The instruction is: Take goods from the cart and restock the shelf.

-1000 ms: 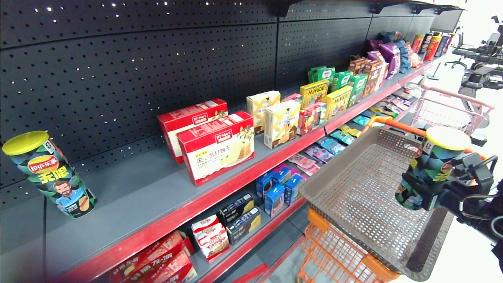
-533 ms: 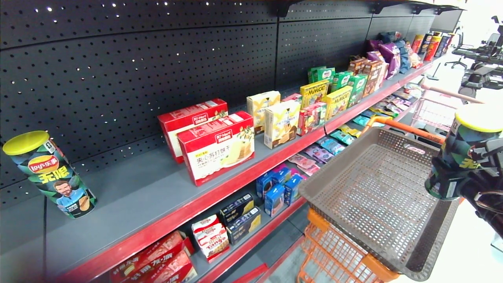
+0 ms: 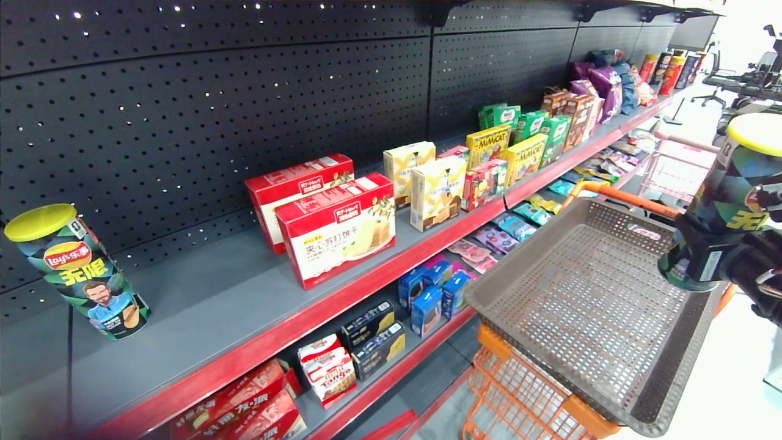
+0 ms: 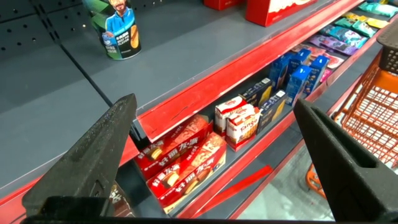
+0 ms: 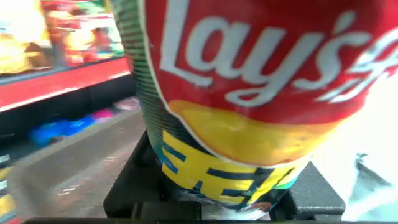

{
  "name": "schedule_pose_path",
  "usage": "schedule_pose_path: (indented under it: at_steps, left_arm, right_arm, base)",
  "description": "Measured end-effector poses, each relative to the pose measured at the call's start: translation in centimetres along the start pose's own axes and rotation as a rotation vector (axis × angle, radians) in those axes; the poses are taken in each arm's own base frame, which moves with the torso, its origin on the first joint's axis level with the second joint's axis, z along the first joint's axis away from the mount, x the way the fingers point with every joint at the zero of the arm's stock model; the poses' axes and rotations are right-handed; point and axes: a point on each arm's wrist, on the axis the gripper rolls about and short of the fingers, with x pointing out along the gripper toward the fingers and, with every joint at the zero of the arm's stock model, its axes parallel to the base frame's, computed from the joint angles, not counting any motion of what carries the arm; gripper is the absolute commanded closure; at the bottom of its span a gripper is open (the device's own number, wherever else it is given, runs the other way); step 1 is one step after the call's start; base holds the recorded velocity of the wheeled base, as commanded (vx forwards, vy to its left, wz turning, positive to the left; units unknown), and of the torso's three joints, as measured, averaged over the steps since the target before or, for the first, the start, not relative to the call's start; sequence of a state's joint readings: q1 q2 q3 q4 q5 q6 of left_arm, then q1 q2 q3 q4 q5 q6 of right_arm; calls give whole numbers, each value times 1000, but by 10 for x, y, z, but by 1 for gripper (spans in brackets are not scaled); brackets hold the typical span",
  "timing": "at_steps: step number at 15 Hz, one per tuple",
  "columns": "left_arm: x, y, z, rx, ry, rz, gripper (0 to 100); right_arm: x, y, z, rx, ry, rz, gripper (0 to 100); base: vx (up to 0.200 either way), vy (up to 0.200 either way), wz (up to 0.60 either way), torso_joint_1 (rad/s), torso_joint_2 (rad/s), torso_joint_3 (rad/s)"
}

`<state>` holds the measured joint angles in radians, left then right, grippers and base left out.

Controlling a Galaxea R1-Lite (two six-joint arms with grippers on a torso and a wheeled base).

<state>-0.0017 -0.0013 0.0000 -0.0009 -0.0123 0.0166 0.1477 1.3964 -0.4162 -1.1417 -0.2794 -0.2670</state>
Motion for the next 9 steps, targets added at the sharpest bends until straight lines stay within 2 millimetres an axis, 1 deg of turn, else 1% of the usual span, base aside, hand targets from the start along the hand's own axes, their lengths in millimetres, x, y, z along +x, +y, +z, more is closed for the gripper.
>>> schedule_pose_path:
  at_steps: [3,6,9]
  left_arm:
    - [0,0,0,0,0,0,0]
    - [0,0,0,0,0,0,0]
    - [0,0,0,0,0,1,0]
  right_arm:
    - [-8,-12,0,-45,24,-55,100]
    - [-16,-16,7,-48,-8,-35,100]
    - [-19,-22,11,-69,-33,-62,100]
  base:
    - [0,0,0,0,0,0]
    - [0,0,0,0,0,0]
    - [0,0,0,0,0,0]
